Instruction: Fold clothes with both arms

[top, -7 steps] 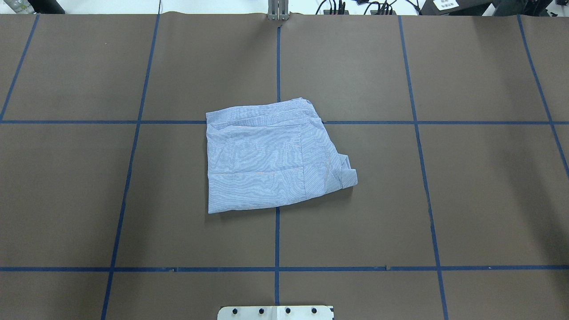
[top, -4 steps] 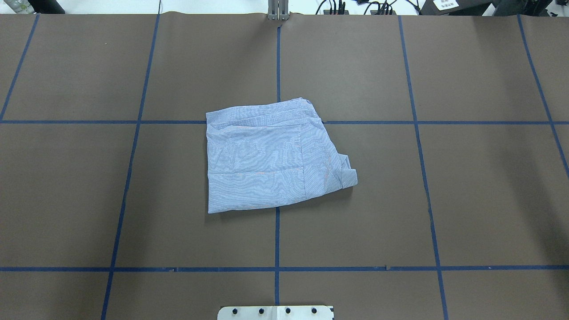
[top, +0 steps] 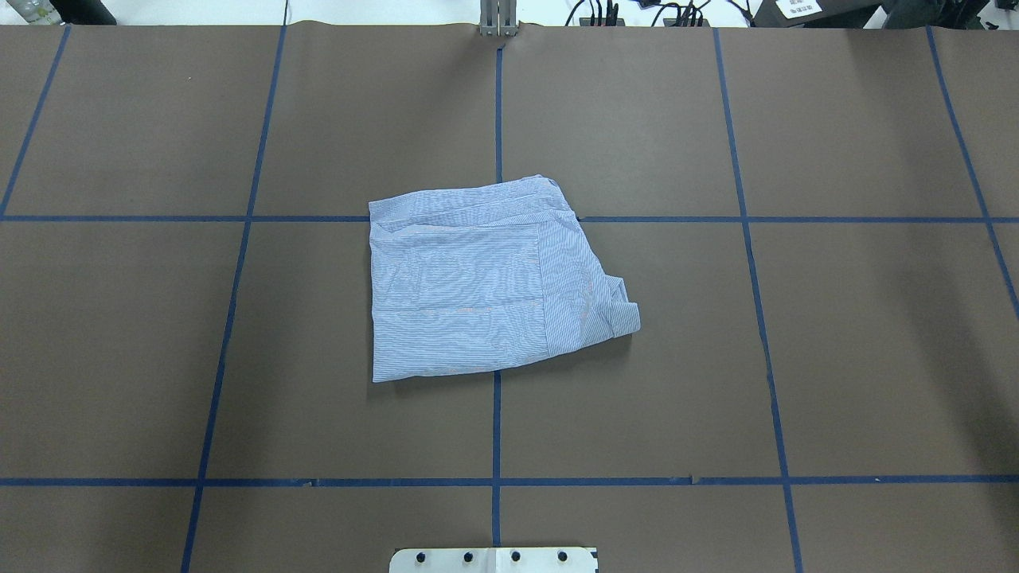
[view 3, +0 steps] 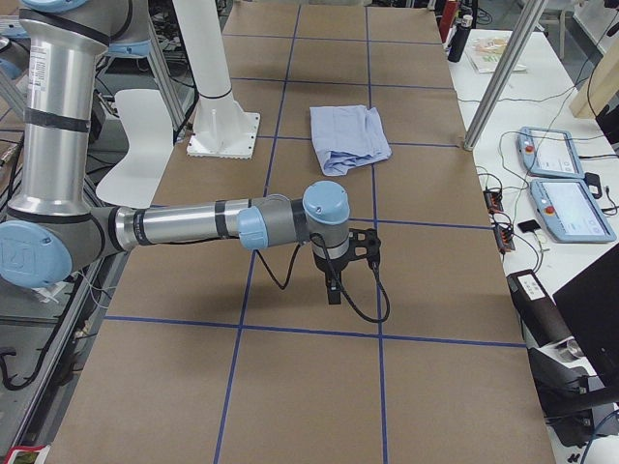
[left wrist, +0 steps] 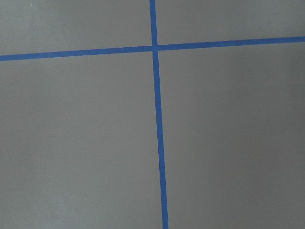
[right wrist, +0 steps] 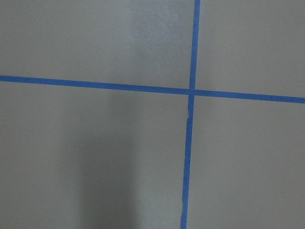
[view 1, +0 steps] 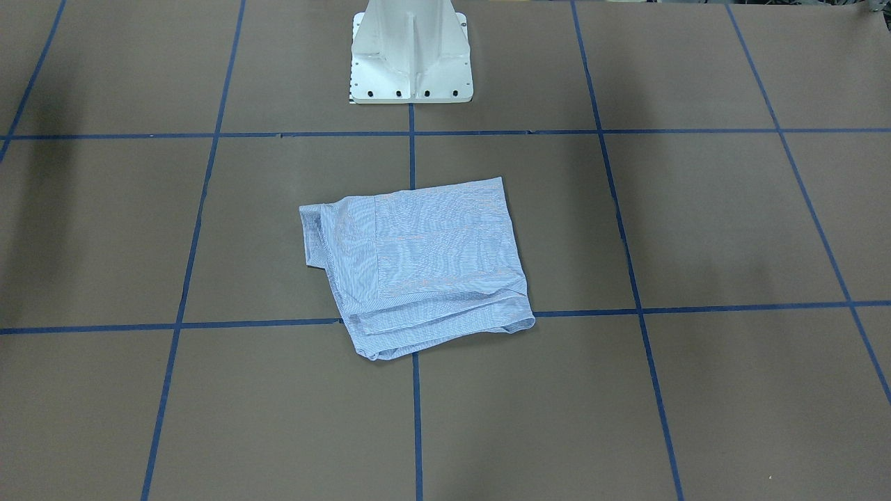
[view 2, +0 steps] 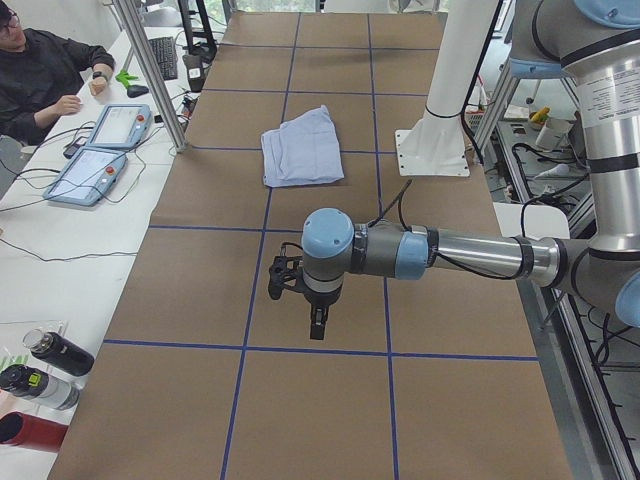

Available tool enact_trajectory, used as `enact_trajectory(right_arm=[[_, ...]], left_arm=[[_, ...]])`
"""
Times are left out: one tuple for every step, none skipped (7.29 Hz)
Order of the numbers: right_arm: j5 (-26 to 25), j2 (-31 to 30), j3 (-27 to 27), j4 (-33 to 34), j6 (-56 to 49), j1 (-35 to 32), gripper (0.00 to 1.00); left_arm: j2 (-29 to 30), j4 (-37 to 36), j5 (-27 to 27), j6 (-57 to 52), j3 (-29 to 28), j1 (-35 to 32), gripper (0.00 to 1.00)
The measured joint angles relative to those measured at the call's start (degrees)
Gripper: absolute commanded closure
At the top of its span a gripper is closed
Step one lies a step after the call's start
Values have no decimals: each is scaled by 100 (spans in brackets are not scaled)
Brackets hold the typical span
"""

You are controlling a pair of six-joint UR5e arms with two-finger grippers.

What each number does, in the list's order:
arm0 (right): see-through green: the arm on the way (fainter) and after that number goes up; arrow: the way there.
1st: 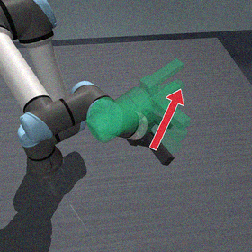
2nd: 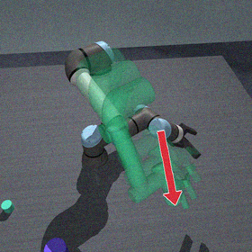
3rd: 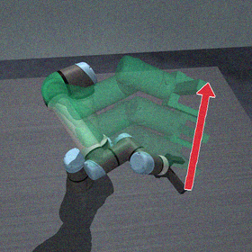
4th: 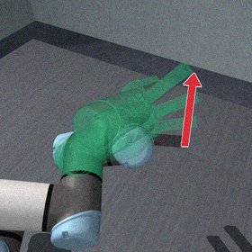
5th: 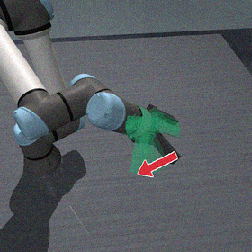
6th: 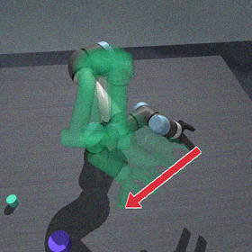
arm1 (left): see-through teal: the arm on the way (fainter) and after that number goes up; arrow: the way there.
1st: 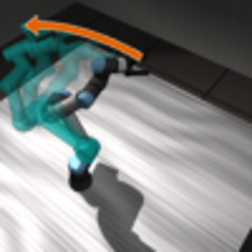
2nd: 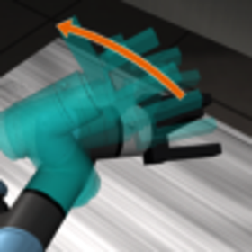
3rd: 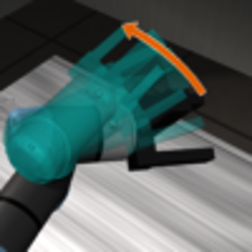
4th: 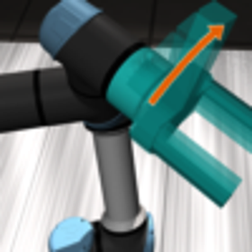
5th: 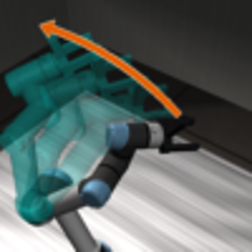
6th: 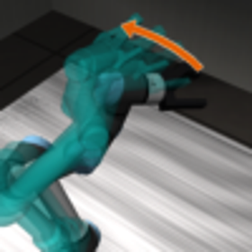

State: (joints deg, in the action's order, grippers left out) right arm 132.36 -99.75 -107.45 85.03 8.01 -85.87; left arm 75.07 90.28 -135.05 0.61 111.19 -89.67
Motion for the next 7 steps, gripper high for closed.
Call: enact_trajectory(right_arm=[[0,7,3,0,2,0,0],[0,12,3,1,1,0,0],[-2,15,4,-1,-3,0,0],[-4,22,3,-3,-5,1,0],[-4,28,-3,-3,-4,0,0],[-6,31,-13,-4,-2,0,0],[-8,33,-23,-4,-2,1,0]], left_arm=[[4,6,-9,0,12,0,0],[6,14,-17,0,39,1,0],[10,20,-17,0,75,2,0],[13,23,-17,0,93,2,0],[15,29,-19,2,100,2,0],[19,36,-20,4,102,2,0],[22,40,-19,2,104,2,0]])
